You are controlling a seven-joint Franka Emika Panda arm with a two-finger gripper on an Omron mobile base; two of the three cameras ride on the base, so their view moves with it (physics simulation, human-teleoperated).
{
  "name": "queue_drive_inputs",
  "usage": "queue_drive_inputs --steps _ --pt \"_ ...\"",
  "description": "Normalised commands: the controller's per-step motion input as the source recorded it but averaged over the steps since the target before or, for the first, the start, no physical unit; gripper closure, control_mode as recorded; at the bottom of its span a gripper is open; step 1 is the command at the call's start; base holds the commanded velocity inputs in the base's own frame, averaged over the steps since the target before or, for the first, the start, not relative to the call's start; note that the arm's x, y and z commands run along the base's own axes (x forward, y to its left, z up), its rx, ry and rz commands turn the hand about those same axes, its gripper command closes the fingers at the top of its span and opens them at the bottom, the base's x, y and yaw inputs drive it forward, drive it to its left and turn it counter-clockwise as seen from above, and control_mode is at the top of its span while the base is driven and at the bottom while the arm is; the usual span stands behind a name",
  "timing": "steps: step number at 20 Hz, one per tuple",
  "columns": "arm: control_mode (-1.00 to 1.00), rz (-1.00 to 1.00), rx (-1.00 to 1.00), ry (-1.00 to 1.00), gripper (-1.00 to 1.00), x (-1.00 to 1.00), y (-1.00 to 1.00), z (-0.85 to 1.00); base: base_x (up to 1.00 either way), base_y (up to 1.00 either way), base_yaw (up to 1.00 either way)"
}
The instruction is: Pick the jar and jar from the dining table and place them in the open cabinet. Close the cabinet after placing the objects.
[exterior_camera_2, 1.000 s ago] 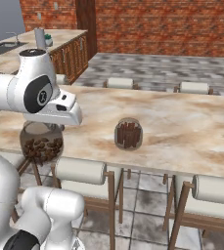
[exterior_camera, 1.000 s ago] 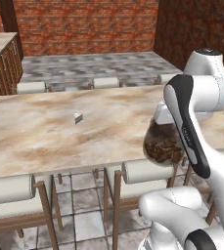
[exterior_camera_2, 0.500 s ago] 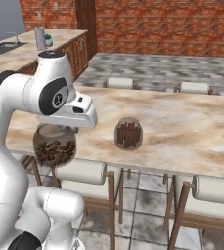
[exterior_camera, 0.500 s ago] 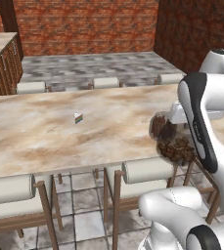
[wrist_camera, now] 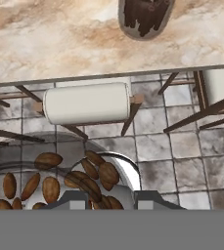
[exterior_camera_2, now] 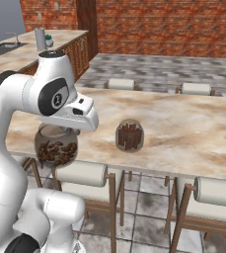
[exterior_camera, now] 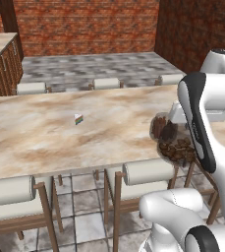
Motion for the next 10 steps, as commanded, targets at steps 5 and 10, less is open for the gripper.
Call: queue_drive_inputs --steps 5,10 --pt "-1.00 -0.27 0.00 0.00 1.00 -0.12 -0.08 0.00 0.00 0.00 0.00" --pt "-1.00 0.00 0.00 0.00 1.00 0.00 0.00 0.00 0.00 0.00 0.00"
